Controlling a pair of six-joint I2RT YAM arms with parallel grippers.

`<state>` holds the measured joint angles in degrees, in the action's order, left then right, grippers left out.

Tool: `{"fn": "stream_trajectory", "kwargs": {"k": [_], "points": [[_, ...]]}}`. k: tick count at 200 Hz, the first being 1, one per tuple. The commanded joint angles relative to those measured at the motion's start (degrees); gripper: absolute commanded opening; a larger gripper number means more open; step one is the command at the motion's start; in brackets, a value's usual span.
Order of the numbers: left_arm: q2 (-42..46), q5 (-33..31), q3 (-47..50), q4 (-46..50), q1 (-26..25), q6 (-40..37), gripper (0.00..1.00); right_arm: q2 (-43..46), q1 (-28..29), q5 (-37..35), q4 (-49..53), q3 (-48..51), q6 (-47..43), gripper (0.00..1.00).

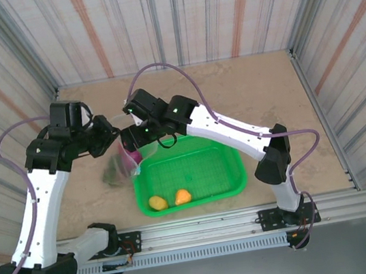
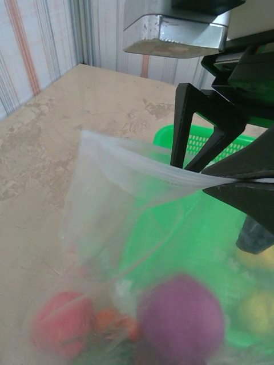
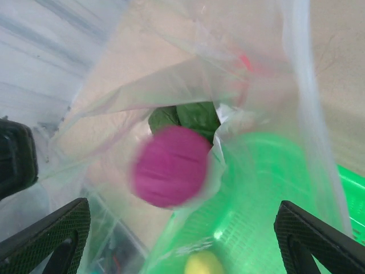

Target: Place the food in the zip-top bag and seal the zipper

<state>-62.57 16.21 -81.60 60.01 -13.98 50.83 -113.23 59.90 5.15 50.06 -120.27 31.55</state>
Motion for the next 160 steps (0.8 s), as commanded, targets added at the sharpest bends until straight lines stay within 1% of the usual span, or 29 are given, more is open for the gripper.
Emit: {"fn": "stream_trajectory", "kwargs": {"k": [1,14,47,68,92,109,123,137,160], "points": [[0.6,-1.7,-0.4,1.2,-0.3,-1.0,0.00,0.7,-0.3,-0.4,1.9,-1.5,-2.4,0.87],[0.2,-2.5,-1.2,1.5,-0.5,-1.2,0.00,1.8,-0.6,-0.4,1.5,-1.6,-3.1,0.86],[0.0,-5.2,-3.2,3.4,-0.6,-1.6,0.00,6.0,-2.2,2.1,0.7,-1.2,-4.3,0.82],[0.2,-6.7,-3.7,4.6,-0.6,-1.9,0.00,10.2,-2.6,3.1,1.4,2.3,-5.7,0.81],[0.8,-9.3,-3.9,6.6,-0.6,-1.8,0.00,17.5,-3.2,1.6,0.7,12.0,-4.9,0.81],[1.4,-9.8,-3.5,7.0,-0.5,-1.7,0.00,22.8,-4.7,2.1,-0.5,22.4,-3.2,0.81],[1.7,-9.8,-3.2,7.1,-0.5,-1.5,0.00,26.0,-4.5,2.8,-1.0,29.9,-2.9,0.81],[1.9,-9.3,-2.6,7.0,-0.5,-1.5,0.00,27.2,-3.6,4.4,-1.0,36.1,-3.0,0.82],[2.3,-7.9,-0.5,6.4,-0.5,-0.9,0.00,25.9,-1.0,5.2,-1.7,43.5,-3.3,0.84]]}}
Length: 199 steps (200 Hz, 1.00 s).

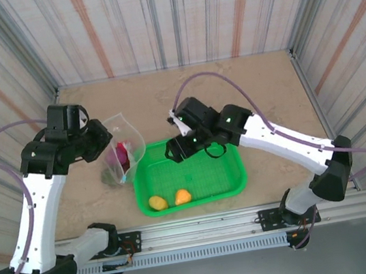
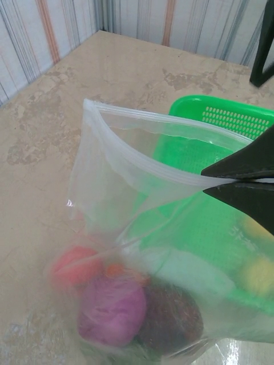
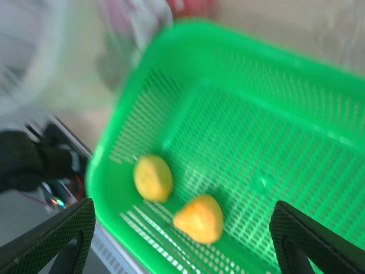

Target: Place the food in the zip-top bag and seal the zipper

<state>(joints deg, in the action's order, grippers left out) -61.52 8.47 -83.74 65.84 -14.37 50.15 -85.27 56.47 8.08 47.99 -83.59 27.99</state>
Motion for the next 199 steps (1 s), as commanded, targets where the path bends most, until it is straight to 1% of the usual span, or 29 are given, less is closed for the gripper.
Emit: {"fn": "stream_trajectory", "kwargs": {"k": [1,21,49,84,109,148,199], "points": [[1.2,-0.1,1.7,0.6,-0.1,-0.2,0.00,-2.1,2.5,2.3,0.4,7.0,0.2,0.84],[1.7,0.4,2.8,0.5,-0.1,0.1,0.00,-5.8,4.0,3.9,-0.2,9.6,0.9,0.86],[1.8,0.4,3.2,0.7,-0.2,0.1,0.00,-10.9,6.9,3.7,-2.0,10.1,0.8,0.88],[1.8,0.1,3.4,0.8,-0.4,-0.1,0.00,-15.6,9.2,3.4,-5.6,11.3,3.0,0.88],[1.6,0.2,3.5,0.9,-0.6,-0.2,0.00,-16.0,10.5,0.4,-7.4,13.6,3.9,0.84],[0.8,0.0,2.8,0.7,-1.6,-0.9,0.00,-14.5,10.3,-4.1,-8.6,18.3,4.8,0.79],[-0.9,-0.8,1.6,0.4,-3.0,-1.5,0.00,-13.9,8.1,-5.5,-10.3,19.7,4.0,0.64]]}}
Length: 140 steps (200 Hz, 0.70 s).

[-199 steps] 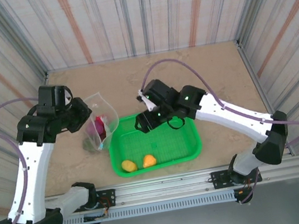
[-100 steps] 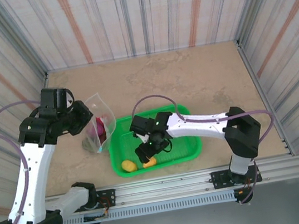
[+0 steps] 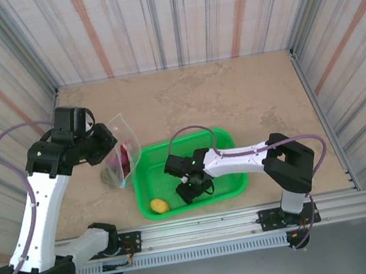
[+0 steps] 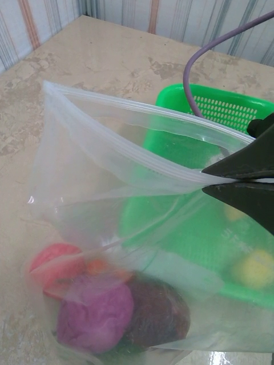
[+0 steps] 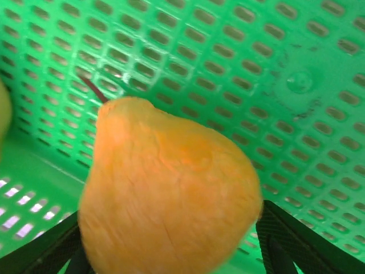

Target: Place the food in the zip-top bag and seal the zipper

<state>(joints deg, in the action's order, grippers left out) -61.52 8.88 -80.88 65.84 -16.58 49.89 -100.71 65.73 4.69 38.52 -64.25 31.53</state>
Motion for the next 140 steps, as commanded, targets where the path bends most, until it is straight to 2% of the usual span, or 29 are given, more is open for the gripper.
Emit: {"fn": "stream_trajectory", "kwargs": {"k": [1,27,37,61,88,115,140], "points": [[-0.9,-1.3,-1.4,0.4,-0.7,-1.3,0.00,1.5,-1.2,-2.1,-0.8,0.4,0.5,0.64],[-1.7,-1.4,-2.0,0.4,-1.3,-1.5,0.00,1.6,-2.5,-1.5,-1.3,0.4,0.0,0.62],[-1.8,-1.4,-2.1,0.4,-1.4,-1.5,0.00,1.9,-2.8,-1.7,-1.2,0.4,-0.3,0.66],[-1.9,-1.3,-2.1,0.3,-1.4,-1.6,0.00,2.3,-3.1,-0.8,-1.8,0.6,-1.5,0.81],[-1.9,-0.5,-2.0,-0.3,-1.4,-1.8,0.00,1.2,-3.3,0.1,-2.8,-0.5,-2.0,0.84],[-1.8,0.3,-1.2,-0.6,-1.2,-1.6,0.00,-0.5,-3.7,0.7,-3.6,-1.7,-2.0,0.76],[-1.4,0.7,-0.6,-1.0,-0.9,-1.4,0.00,-0.8,-3.8,1.0,-3.5,-1.6,-2.0,0.60]]}}
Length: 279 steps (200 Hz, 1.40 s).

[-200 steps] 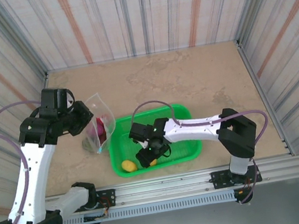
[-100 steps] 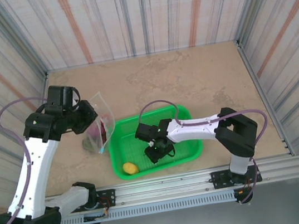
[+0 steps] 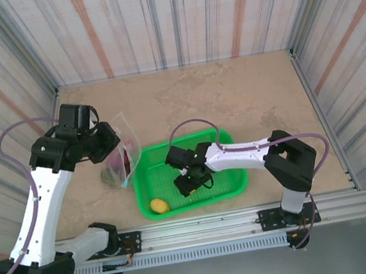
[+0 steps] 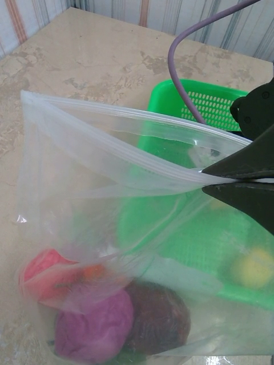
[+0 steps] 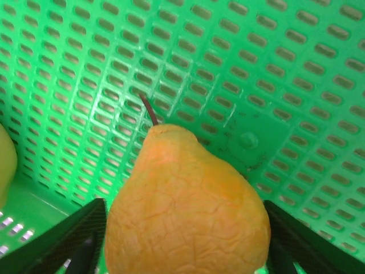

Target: Place the food in the zip-top bag and seal the zipper

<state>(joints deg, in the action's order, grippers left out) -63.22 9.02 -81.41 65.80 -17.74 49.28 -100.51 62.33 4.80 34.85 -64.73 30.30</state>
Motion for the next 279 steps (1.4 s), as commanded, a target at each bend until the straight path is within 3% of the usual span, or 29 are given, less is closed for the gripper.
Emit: {"fn": "stream_trajectory", "kwargs": {"k": [1,40,72,112,175,225,265,279], "points": [[0.3,0.6,0.0,-0.9,0.2,-0.8,0.00,-0.8,-0.4,0.8,0.2,-1.2,-0.8,0.60],[0.3,1.9,0.8,-1.8,0.5,-0.2,0.00,5.2,-1.1,-1.2,2.8,-1.4,-0.9,0.50],[0.1,3.3,0.5,-2.7,0.6,0.0,0.00,15.0,-1.8,-3.9,7.2,-6.4,-3.1,0.50],[-0.5,5.2,-0.6,-3.2,0.9,-0.1,0.00,24.5,-4.4,1.5,-2.2,-12.6,-4.1,0.50],[0.6,7.1,-1.4,-3.1,2.0,-0.6,0.00,10.2,-4.4,10.0,-10.8,-28.0,0.7,0.50],[2.1,6.0,-1.7,-2.6,3.0,0.4,0.00,1.1,-4.4,14.6,-18.5,-27.3,8.4,0.49],[2.6,6.2,-2.4,-2.4,3.8,0.5,0.00,-5.7,-1.4,2.3,2.9,-40.1,2.1,0.50],[2.7,6.2,-2.3,-2.4,3.9,0.5,0.00,-7.3,-0.5,-1.8,8.4,-43.9,-0.2,0.55]]}}
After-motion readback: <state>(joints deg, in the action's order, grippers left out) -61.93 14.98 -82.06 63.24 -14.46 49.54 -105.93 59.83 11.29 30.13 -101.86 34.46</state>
